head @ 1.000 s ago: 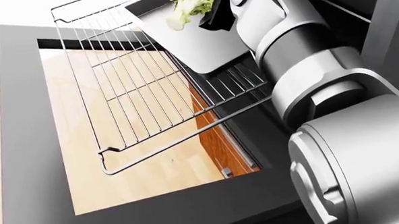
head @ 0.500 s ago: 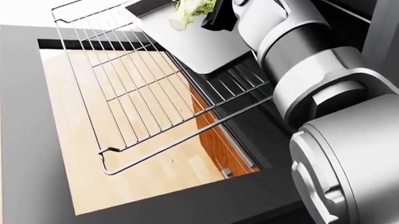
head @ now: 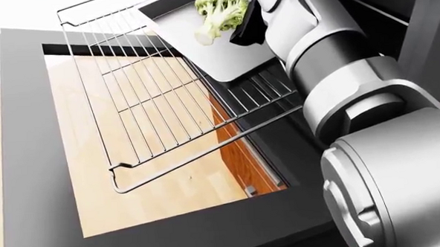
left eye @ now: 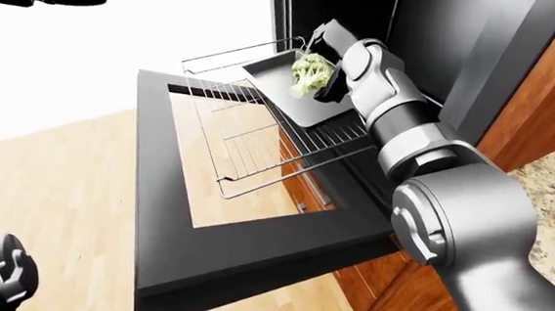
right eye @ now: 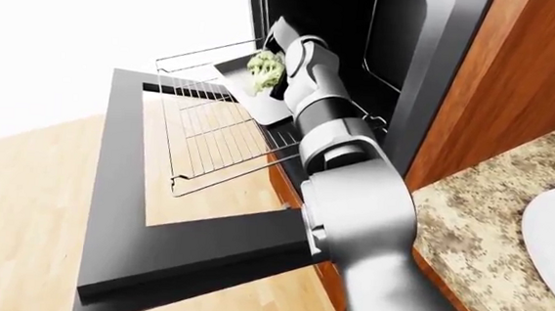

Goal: Place the broccoli on the rack of the oven.

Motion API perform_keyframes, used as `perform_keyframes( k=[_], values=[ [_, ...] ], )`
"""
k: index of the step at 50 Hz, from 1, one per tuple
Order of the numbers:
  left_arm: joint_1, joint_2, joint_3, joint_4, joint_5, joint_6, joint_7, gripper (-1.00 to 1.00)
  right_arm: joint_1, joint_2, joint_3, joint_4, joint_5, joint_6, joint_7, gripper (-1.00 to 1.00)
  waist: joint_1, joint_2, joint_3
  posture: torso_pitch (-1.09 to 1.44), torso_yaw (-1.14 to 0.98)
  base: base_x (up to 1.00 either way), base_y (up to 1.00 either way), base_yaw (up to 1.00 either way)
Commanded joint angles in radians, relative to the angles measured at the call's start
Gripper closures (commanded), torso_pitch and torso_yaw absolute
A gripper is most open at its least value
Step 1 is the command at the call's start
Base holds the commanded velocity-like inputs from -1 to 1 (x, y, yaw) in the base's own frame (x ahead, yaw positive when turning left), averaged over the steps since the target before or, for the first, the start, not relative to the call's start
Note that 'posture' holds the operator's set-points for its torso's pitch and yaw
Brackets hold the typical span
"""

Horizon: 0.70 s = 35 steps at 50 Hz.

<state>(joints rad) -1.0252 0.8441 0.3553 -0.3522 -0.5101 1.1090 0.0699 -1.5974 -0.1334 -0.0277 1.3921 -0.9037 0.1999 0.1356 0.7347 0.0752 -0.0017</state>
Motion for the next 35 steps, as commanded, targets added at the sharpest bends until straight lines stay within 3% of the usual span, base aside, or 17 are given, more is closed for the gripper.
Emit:
perform_keyframes(
  k=[1, 35],
  values=[
    [-0.024, 0.014, 0.013, -0.012, 0.007, -0.029, 0.007, -1.00, -0.042, -0.008, 0.000, -0.042, -0.003, -0.013, -0.006, 1.00, 0.001, 0.002, -0.030, 0.00, 0.73, 0.00, 0.00, 0.00],
    [-0.024, 0.031, 0.017, -0.008, 0.001, -0.032, 0.009, -1.00, -0.025, -0.004, 0.000, -0.041, -0.018, -0.003, 0.032, 1.00, -0.001, 0.004, -0.031, 0.00, 0.73, 0.00, 0.00, 0.00]
  ],
)
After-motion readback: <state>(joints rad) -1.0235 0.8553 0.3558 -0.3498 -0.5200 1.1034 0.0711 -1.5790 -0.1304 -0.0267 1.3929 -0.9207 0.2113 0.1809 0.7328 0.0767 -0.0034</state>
